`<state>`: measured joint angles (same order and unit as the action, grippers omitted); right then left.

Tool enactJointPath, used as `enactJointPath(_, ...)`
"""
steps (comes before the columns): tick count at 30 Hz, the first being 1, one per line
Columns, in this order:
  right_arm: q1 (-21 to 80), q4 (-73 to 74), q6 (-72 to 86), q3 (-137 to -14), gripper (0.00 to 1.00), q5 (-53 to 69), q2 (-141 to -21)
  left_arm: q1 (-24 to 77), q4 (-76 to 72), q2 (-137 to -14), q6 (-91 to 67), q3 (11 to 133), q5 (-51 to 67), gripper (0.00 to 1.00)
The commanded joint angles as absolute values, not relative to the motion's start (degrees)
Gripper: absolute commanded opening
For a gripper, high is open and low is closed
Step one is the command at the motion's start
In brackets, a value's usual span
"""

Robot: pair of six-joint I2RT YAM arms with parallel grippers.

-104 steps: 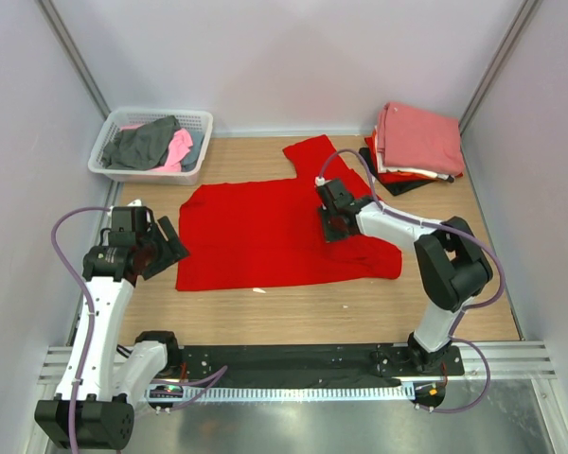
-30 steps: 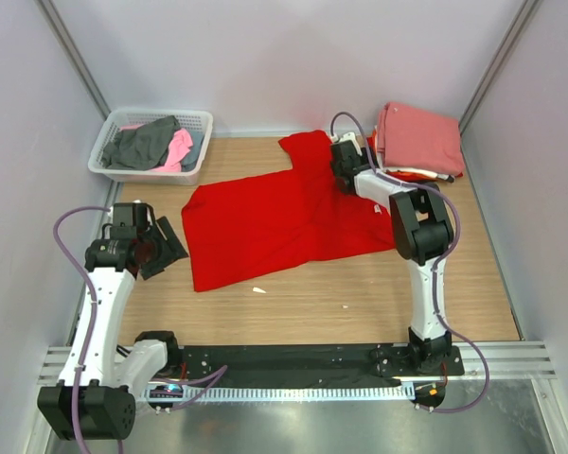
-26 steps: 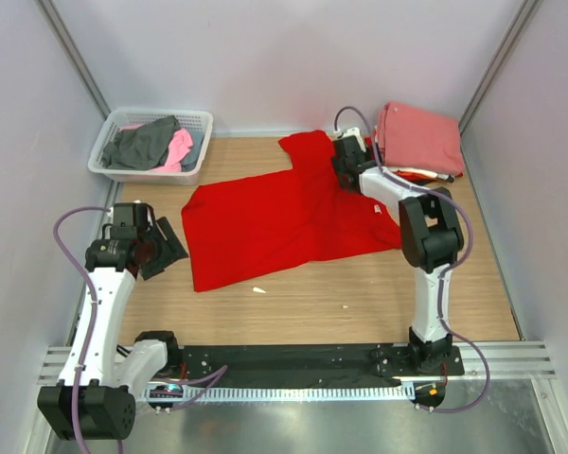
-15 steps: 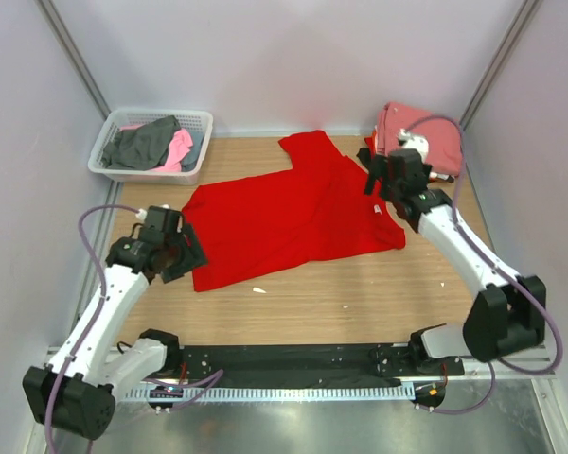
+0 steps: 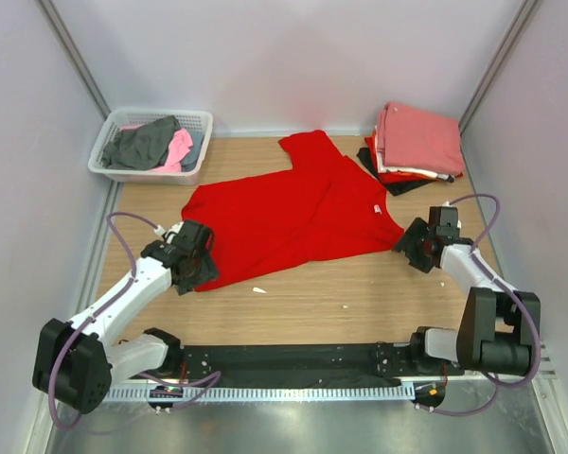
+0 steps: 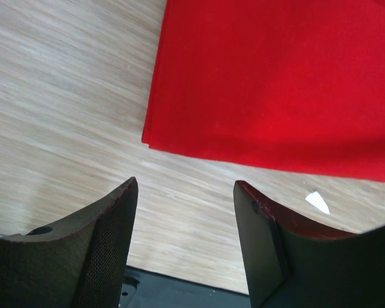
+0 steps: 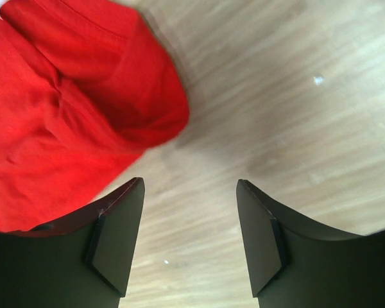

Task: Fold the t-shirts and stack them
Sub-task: Fold the tshirt

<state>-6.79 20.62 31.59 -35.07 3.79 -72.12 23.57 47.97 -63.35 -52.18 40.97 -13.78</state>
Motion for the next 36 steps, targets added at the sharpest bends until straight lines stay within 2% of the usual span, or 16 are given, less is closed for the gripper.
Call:
enactJointPath(1,-8.08,13.10,32.87,-35.86,0.63,9.67,-75.40,23.73,43.86,-63.37,-54.05,39.90,-18.45,0.63)
enactJointPath(11,-10.11,6.24,33.58,-36.91,0.55,10.46,-84.55,23.73,40.35,-67.32,-54.49,38.59,-22.59,0.63)
enactJointPath(16,-10.46,4.92,33.40,-37.44,0.39,10.55,-86.22,23.73,37.97,-70.92,-54.58,38.41,-22.59,0.68)
enactJointPath(21,-10.37,4.13,33.31,-37.62,0.26,11.60,-87.10,23.73,36.13,-74.44,-55.11,37.88,-20.57,0.66)
enactJointPath(24,-10.46,3.78,33.31,-37.53,0.18,12.04,-87.36,23.73,34.02,-75.85,-55.28,36.04,-19.78,0.58)
enactJointPath(27,-10.55,4.13,33.13,-37.53,0.01,12.04,-86.93,23.82,33.13,-76.47,-55.11,35.42,-19.34,0.19)
enactJointPath(28,-10.46,4.30,33.31,-37.36,0.01,11.87,-86.58,23.91,32.96,-76.29,-54.93,35.25,-19.25,0.00)
enactJointPath(32,-10.55,9.99,35.06,-36.30,0.01,8.72,-82.10,23.82,36.71,-72.87,-54.84,36.12,-20.12,0.00)
enactJointPath(36,-10.55,17.04,38.13,-32.45,0.01,3.69,-70.35,23.73,43.58,-66.46,-55.98,37.18,-22.67,0.00)
